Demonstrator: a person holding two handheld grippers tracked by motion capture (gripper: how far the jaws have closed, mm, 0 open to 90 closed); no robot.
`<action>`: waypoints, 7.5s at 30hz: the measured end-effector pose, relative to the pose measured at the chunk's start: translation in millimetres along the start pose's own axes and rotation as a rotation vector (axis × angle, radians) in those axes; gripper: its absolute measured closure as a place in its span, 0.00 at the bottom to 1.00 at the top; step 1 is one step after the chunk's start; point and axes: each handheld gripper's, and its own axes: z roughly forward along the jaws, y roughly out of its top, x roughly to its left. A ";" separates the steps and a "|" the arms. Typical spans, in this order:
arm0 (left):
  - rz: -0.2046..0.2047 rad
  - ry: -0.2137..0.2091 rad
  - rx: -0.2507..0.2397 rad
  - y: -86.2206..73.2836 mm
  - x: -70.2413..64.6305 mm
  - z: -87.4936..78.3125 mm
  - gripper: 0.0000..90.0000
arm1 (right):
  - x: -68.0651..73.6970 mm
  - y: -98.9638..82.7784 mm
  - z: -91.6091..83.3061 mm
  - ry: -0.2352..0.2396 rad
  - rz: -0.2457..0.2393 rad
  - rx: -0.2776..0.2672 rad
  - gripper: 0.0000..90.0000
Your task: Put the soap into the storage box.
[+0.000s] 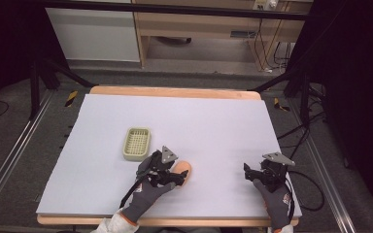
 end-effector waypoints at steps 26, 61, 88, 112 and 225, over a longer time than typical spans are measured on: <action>0.009 0.007 0.092 -5.4 -9.8 26.5 0.21 | 1.8 0.0 2.4 0.005 -0.003 0.015 0.09; 0.010 0.019 0.118 -7.9 -10.5 27.4 0.33 | 2.0 0.0 2.8 0.008 0.001 0.018 0.09; 0.006 -0.047 0.080 -1.0 -8.8 10.0 0.35 | 1.2 0.3 2.3 0.010 0.003 0.015 0.08; -0.049 -0.017 -0.005 8.5 14.5 -24.1 0.35 | 3.0 0.8 2.7 0.019 -0.009 0.012 0.09; -0.204 0.219 -0.048 19.1 138.8 -39.1 0.36 | 8.5 2.7 1.7 0.022 -0.023 -0.003 0.08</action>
